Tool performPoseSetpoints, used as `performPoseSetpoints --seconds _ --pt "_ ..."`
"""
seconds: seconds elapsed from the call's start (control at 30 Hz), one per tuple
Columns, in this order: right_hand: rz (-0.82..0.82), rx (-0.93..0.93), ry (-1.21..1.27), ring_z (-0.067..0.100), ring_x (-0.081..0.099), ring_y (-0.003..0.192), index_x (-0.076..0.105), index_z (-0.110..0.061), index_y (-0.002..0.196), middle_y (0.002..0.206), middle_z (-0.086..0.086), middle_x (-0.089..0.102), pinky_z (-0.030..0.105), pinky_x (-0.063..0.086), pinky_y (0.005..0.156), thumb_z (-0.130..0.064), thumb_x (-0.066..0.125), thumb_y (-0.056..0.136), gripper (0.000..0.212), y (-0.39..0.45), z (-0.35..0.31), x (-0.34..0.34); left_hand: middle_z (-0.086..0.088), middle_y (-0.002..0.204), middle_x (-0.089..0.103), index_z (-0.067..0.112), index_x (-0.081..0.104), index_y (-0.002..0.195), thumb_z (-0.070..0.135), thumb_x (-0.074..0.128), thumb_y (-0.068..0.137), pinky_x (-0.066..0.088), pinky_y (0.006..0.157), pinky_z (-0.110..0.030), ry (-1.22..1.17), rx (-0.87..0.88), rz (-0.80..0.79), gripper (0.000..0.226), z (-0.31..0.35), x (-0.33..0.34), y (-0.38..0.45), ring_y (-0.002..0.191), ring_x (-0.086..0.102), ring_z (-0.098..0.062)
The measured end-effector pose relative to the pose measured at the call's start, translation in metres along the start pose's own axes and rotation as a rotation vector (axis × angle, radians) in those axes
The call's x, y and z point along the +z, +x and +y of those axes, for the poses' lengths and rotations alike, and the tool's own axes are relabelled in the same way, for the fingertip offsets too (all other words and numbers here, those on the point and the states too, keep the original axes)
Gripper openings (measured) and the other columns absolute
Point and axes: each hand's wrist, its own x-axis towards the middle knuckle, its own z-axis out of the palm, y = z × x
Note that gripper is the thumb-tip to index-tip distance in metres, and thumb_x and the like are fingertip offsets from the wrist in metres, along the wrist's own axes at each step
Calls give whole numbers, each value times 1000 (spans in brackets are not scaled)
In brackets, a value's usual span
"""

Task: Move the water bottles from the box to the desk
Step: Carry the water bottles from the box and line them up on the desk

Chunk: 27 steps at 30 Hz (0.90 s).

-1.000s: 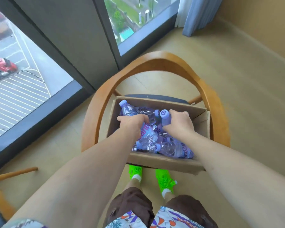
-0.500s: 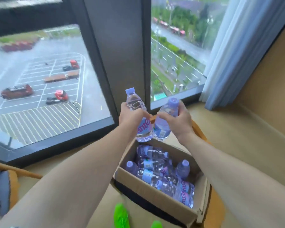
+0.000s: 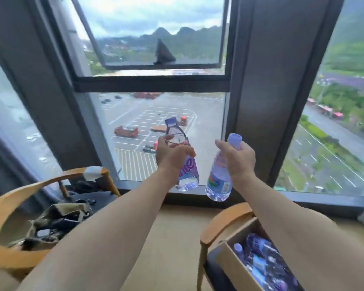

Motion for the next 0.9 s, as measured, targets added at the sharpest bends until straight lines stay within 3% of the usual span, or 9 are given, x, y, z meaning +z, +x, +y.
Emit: performPoseSetpoints --seconds 0.2,0.3,0.4,0.57,0.67,0.77,0.9 --pt "-254 9 -12 33 72 82 73 -16 78 77 7 75 55 58 82 -34 77 61 26 -101 -11 138 -3 99 70 26 56 116 22 84 46 59 76 -40 -44 46 188 76 23 -183 3 90 71 -25" --pt "-377 17 7 37 72 87 73 -14 79 82 12 75 57 58 81 -27 78 65 20 -162 -17 209 -5 98 74 27 58 110 22 85 45 60 77 -41 -102 53 271 71 31 -280 -4 77 76 -20" --pt "-498 6 16 35 73 82 71 -15 73 77 10 74 55 59 80 -27 76 64 17 -227 -22 279 0 98 73 33 58 103 34 88 44 59 76 -39 -96 82 394 66 41 -373 -18 80 75 -19" --pt "-697 20 34 20 63 65 67 -15 70 66 2 68 34 52 63 -35 75 62 23 -338 -27 384 3 100 71 31 58 107 51 88 53 61 76 -38 -64 142 648 64 54 -520 -54 83 73 -19" --pt "-848 29 50 17 66 65 68 -16 73 67 1 68 29 50 60 -34 76 68 20 -402 -30 439 3 96 73 29 60 104 51 89 51 63 76 -41 -73 154 776 64 59 -603 -84 79 74 -19" --pt "-1003 57 41 19 70 73 69 -18 78 73 3 71 32 54 67 -37 74 68 22 -468 -33 492 1 91 75 27 61 101 51 88 46 64 74 -43 -78 139 895 66 59 -680 -121 73 76 -21" --pt "-1207 142 69 18 62 56 64 -16 65 60 -1 64 30 51 61 -36 74 60 23 -560 -33 555 -5 87 76 22 60 103 41 92 46 62 58 -35 -151 130 1078 68 53 -769 -172 64 75 -22"
